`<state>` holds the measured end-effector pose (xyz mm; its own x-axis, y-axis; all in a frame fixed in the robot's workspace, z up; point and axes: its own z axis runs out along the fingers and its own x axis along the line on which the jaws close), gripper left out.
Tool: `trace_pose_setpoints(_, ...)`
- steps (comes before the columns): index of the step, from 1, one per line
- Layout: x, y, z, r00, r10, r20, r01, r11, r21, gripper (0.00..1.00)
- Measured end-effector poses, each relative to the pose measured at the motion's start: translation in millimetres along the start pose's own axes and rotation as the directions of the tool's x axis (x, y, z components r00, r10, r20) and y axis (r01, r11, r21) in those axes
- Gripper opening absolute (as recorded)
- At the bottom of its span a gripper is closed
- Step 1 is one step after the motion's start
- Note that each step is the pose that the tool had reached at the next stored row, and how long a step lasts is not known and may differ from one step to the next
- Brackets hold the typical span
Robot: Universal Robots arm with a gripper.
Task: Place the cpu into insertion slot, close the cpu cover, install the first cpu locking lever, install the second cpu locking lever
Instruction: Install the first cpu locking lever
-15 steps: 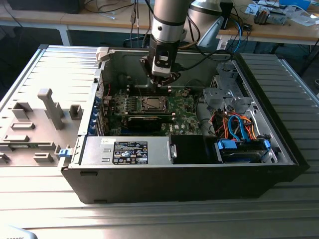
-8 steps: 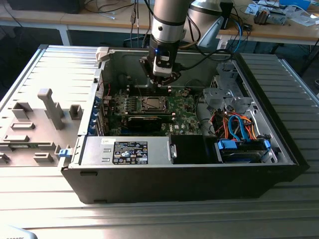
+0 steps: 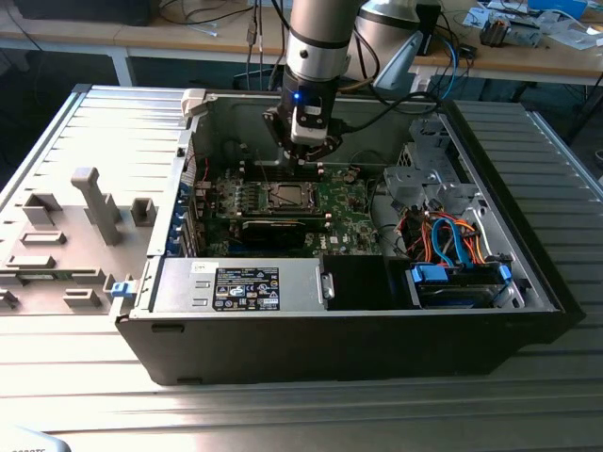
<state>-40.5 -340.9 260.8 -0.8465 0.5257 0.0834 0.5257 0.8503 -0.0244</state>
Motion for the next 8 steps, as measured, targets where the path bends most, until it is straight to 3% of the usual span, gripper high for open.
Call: trace_pose_setpoints(8,0.0,0.0,0.0,0.9996,-0.028,0.0006,0.028,0.9996,0.0023,0.11)
